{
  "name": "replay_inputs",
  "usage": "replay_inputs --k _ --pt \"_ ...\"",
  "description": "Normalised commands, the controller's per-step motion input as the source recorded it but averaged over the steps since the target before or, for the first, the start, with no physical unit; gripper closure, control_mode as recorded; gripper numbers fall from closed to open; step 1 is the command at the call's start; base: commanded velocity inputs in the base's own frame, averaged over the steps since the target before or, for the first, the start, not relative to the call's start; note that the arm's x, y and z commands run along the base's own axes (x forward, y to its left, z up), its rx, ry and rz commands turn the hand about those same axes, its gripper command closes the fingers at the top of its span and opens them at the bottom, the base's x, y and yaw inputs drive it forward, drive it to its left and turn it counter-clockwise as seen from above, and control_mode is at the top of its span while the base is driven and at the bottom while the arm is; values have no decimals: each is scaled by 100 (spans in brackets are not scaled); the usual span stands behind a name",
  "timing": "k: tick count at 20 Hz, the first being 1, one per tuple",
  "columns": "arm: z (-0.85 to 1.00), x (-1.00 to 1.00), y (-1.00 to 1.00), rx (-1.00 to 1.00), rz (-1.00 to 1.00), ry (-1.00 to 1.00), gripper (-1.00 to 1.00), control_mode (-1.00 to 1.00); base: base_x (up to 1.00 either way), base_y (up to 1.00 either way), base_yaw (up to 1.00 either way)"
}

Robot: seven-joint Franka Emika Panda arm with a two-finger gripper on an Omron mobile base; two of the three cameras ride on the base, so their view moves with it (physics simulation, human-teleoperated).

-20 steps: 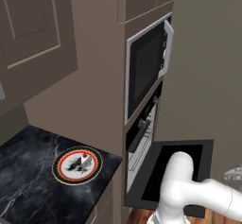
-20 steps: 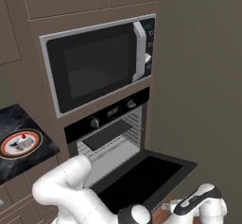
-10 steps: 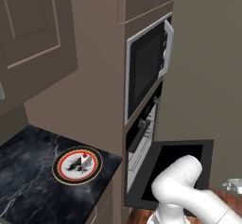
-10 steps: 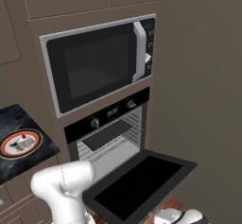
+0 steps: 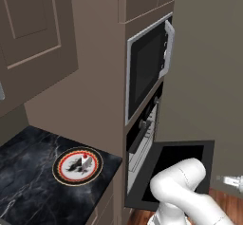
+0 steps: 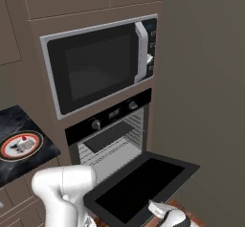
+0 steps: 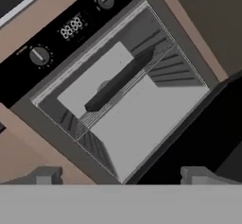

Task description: Take the baked cake out of the oven and place it on the plate for cooling. Then close the oven door.

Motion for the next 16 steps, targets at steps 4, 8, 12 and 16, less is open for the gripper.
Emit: replay_inputs --k 4,8,12,16 --pt "-6 65 -61 10 -10 19 -100 -100 0 0 0" --pt "-18 43 -70 11 -4 23 -100 -100 0 0 0" --pt "-34 11 -67 9 -1 20 -100 -100 0 0 0" --pt "-50 0 -64 6 0 16 -100 -100 0 0 0"
